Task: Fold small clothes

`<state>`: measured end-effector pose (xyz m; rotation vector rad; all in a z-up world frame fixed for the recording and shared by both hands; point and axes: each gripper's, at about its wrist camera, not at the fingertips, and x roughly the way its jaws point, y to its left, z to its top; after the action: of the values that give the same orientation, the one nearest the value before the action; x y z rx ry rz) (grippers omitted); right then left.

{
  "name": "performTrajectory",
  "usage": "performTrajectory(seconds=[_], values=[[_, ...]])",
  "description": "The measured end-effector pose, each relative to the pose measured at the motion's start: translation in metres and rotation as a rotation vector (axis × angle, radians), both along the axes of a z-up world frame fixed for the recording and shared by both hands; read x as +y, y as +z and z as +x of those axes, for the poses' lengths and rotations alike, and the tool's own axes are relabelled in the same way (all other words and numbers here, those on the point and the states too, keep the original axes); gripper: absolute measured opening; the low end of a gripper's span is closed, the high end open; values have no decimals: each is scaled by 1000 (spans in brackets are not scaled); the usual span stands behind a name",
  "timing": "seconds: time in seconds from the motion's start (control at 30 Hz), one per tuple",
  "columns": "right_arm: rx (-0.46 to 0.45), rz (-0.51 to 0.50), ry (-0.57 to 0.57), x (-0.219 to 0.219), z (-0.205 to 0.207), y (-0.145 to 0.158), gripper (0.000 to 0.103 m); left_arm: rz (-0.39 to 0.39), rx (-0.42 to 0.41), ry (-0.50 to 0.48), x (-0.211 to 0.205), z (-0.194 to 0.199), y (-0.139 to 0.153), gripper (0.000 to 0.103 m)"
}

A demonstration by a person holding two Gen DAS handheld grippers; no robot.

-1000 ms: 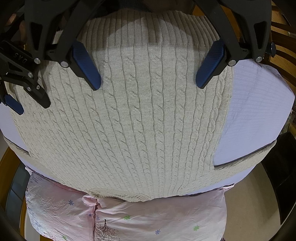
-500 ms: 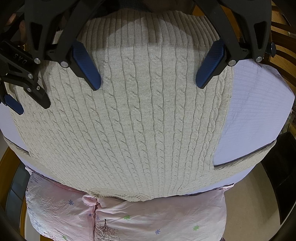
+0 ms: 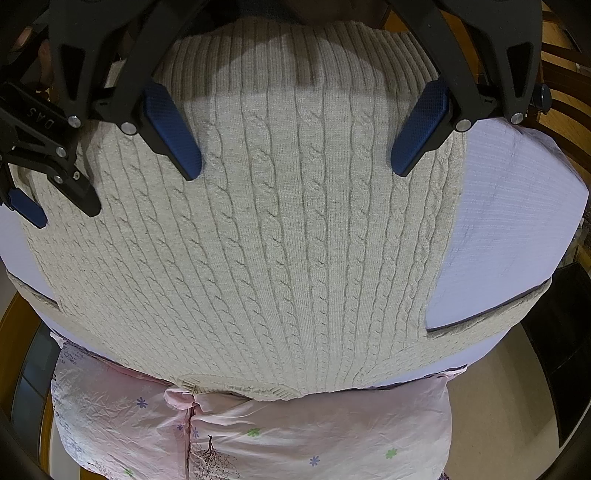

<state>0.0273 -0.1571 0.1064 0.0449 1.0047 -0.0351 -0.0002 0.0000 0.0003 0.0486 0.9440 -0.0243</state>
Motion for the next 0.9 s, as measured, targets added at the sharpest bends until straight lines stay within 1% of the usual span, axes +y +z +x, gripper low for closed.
performTrajectory(seconds=[0.77,0.9], values=[[0,0,0,-1,0,1,101,0,-2,0,0,0,0,102],[1,0,2,7,4,7,101,0,-3,0,0,0,0,102]])
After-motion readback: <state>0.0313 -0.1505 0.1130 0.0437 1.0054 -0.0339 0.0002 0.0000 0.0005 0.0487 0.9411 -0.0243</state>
